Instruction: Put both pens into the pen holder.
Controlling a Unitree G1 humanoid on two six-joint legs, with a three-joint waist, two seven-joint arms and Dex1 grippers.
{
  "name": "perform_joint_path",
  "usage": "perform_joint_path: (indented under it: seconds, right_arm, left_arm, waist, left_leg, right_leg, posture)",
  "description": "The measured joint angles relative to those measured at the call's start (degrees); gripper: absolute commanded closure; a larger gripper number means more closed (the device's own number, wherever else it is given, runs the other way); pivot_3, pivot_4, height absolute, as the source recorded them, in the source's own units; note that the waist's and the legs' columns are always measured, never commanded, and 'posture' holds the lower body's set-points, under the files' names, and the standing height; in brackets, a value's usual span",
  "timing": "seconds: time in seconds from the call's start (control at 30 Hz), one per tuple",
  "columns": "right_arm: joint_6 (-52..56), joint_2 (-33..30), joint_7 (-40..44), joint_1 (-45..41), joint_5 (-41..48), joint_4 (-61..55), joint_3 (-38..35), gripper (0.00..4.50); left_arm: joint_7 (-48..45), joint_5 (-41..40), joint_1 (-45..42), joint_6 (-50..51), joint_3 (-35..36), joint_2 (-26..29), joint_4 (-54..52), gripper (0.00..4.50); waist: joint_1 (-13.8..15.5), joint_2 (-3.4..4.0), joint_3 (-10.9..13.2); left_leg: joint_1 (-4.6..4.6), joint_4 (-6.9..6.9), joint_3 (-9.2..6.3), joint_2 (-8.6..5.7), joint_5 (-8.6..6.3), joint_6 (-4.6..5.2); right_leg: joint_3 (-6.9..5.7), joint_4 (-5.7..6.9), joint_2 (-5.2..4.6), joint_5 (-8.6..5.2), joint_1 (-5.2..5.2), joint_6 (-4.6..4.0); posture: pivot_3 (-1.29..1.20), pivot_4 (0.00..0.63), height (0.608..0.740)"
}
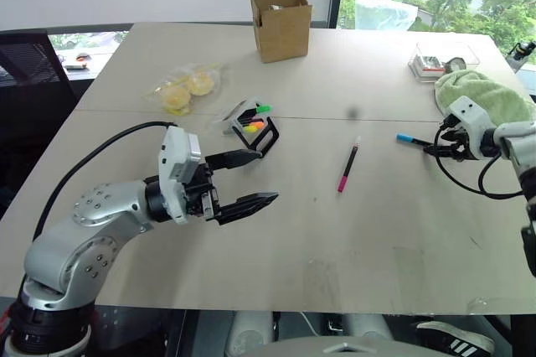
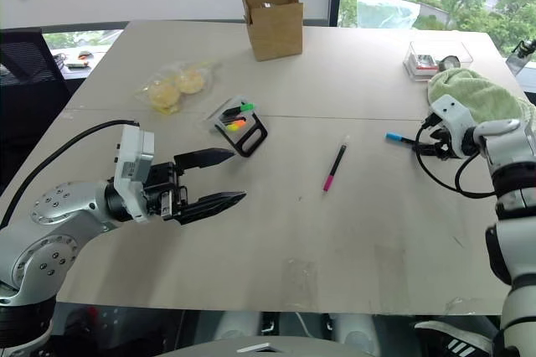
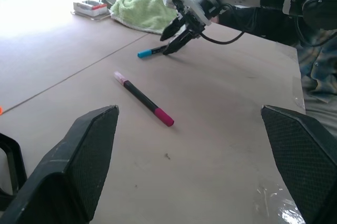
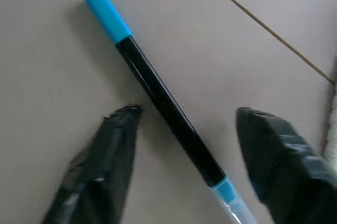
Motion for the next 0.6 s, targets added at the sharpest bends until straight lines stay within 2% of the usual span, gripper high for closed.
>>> perform_joint_path:
  seconds: [0.1,0.13,0.27,0.33,0.4,0.43,0.47,0.53,0.6]
  right_arm:
    - [-1.91,0.00,3.42,-2.64,-2.64,5.60,0.32,4.29]
    - [-1.33,-0.15,4.37,-3.09,-3.02,6.43,0.23,4.47]
    - [6.10,-0.94,11.42,-2.88,-1.70,6.37,-2.54,4.47]
    - [13.38,-1.87,14.46,-0.23,1.43,1.62,-5.50,4.47]
    - [27.76,-3.34,16.10,6.85,9.61,-14.29,-12.58,4.47]
    - [31.31,-3.52,16.01,8.89,11.77,-19.52,-15.01,4.47]
    - [41.34,-3.23,14.31,14.93,17.62,-34.10,-21.59,4.47]
    - [56.73,2.70,9.82,20.63,26.30,-58.47,-32.74,4.47]
    - [66.44,10.02,5.76,23.23,32.18,-76.45,-38.93,4.47]
  left_arm:
    - [2.32,-0.80,-0.18,0.52,-0.02,-1.43,-0.15,0.00]
    - [3.40,-1.46,-0.59,1.09,-0.04,-2.08,-0.22,0.00]
    - [14.07,-9.89,-5.90,6.77,-1.40,-8.12,-0.20,0.00]
    - [20.52,-15.77,-9.03,9.95,-2.44,-11.44,0.52,0.00]
    - [28.29,-22.85,-12.66,13.14,-4.17,-14.95,3.17,0.00]
    - [30.09,-24.44,-13.26,13.79,-4.59,-15.80,3.85,0.00]
    - [34.56,-28.21,-15.17,15.17,-5.77,-18.26,6.16,0.00]
    - [39.99,-31.48,-17.96,16.47,-8.19,-21.89,10.01,0.00]
    - [43.05,-32.60,-20.37,16.59,-10.01,-25.98,12.98,0.00]
  waist:
    - [0.20,0.00,0.00]
    - [0.21,-0.01,0.00]
    - [0.23,0.00,0.00]
    - [0.16,0.02,0.01]
    - [0.19,0.10,0.06]
    - [0.10,0.17,0.09]
    - [0.15,0.18,0.10]
    - [-0.08,0.17,0.10]
    - [0.13,0.16,0.09]
  left_leg:
    - [0.00,0.05,-0.03,0.00,0.00,0.01]
    - [0.00,0.10,-0.04,0.01,0.00,0.01]
    - [-0.01,0.36,-0.19,0.11,-0.01,0.01]
    - [-0.01,0.43,-0.20,0.13,-0.01,0.02]
    - [0.00,0.49,-0.24,0.14,-0.01,0.01]
    - [0.02,0.51,-0.28,0.12,-0.01,0.01]
    - [0.04,0.52,-0.39,0.12,0.00,0.00]
    - [0.08,0.52,-1.04,0.02,-0.01,-0.01]
    - [0.09,0.53,-1.41,-0.22,-0.01,-0.01]
  right_leg:
    - [-0.07,0.02,-0.08,0.01,0.05,0.01]
    - [-0.10,0.02,-0.08,0.01,0.08,0.01]
    - [-0.15,0.20,-0.10,0.02,0.18,0.02]
    - [-0.13,0.33,-0.15,0.05,0.17,0.06]
    - [-0.14,0.52,-0.23,0.06,0.17,0.10]
    - [-0.10,0.61,-0.22,0.07,0.15,0.10]
    - [-0.14,0.71,-0.21,0.06,0.13,0.11]
    - [-0.08,0.78,0.05,0.06,0.15,0.10]
    - [-0.16,0.81,0.17,0.05,0.17,0.09]
  posture:
    - [0.00,0.150,0.740]
    - [0.00,0.150,0.740]
    - [0.00,0.150,0.740]
    - [0.00,0.150,0.740]
    - [0.00,0.150,0.740]
    - [0.00,0.150,0.740]
    - [0.00,0.150,0.740]
    - [0.00,0.150,0.740]
    - [0.00,0.150,0.740]
